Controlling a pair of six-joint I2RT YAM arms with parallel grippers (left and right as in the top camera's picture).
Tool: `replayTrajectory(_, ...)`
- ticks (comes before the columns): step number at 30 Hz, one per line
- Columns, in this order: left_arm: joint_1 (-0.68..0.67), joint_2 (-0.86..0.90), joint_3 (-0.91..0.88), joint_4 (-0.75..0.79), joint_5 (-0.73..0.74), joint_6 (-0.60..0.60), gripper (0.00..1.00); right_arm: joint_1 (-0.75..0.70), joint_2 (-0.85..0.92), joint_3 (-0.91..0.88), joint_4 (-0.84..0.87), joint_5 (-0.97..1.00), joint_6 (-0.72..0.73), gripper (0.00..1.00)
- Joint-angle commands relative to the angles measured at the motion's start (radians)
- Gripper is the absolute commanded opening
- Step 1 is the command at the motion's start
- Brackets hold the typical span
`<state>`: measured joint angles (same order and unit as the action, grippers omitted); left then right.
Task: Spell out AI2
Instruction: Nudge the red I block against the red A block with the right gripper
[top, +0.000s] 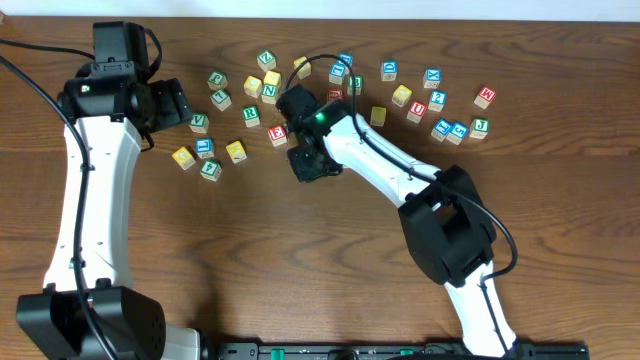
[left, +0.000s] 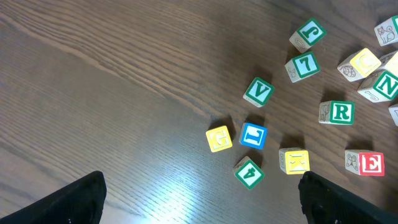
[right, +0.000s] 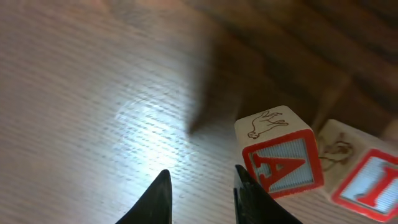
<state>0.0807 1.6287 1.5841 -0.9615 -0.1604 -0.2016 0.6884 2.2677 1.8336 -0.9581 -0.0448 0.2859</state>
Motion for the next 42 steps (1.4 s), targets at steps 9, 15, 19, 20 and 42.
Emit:
replayTrajectory(9,0.003,-0.009,0.022,0.0,-0.009,0.01,0.98,-0.002,0.014,0.019,-0.007,0.039,0.032,0.27)
replayTrajectory(15,0.003,-0.009,0.022,0.0,-0.009,0.01,0.98,-0.003,0.014,0.019,-0.027,0.044,0.032,0.28)
replayTrajectory(19,0.003,-0.009,0.022,0.0,-0.009,0.01,0.98,-0.006,0.014,0.019,-0.031,0.047,0.032,0.28)
replayTrajectory(20,0.003,-0.009,0.022,0.0,-0.009,0.01,0.98,-0.007,0.014,0.019,-0.032,0.047,0.032,0.28)
replayTrajectory(42,0.003,-0.009,0.022,0.0,-0.009,0.01,0.98,-0.04,0.014,0.027,-0.017,0.076,0.02,0.28)
